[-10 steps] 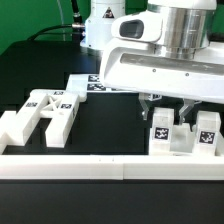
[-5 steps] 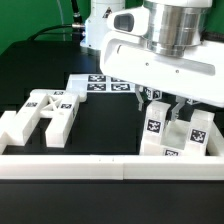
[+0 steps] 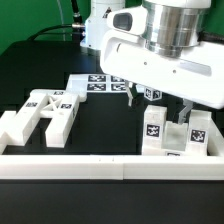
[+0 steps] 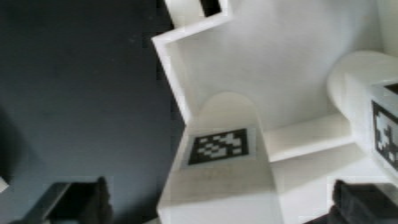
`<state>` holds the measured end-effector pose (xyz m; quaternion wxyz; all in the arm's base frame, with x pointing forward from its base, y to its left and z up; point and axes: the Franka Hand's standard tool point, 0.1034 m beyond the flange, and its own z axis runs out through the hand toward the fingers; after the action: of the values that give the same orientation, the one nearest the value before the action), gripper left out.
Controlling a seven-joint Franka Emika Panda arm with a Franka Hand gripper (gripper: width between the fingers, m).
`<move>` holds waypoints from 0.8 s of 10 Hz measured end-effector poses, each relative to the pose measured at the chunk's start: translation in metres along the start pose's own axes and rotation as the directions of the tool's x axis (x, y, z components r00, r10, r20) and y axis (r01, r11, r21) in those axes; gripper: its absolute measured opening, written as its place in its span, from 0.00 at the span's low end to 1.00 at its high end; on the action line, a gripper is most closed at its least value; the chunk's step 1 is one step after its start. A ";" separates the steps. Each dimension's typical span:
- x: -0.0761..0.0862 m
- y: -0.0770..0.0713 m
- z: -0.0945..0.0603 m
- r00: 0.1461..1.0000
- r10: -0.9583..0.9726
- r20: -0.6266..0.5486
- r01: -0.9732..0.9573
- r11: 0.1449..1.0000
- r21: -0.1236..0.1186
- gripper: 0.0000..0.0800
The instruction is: Assemble chair
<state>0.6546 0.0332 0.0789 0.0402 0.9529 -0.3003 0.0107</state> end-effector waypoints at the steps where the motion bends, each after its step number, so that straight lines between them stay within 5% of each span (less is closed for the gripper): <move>1: 0.000 0.000 0.000 1.000 0.000 0.000 0.000 1.000 0.000 0.80; 5: -0.011 0.003 -0.033 1.000 -0.008 -0.023 0.009 0.999 0.048 0.81; 7: -0.023 0.015 -0.038 0.999 0.015 -0.048 -0.011 0.997 0.081 0.81; 8: -0.024 0.015 -0.037 0.999 0.012 -0.047 -0.009 0.997 0.079 0.81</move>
Offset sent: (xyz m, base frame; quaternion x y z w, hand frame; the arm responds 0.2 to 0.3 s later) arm -0.0285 0.0061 0.0374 -0.0007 -0.0211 -0.0150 0.9997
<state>0.6263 0.0373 0.1155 0.0099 0.9517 -0.3036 0.0454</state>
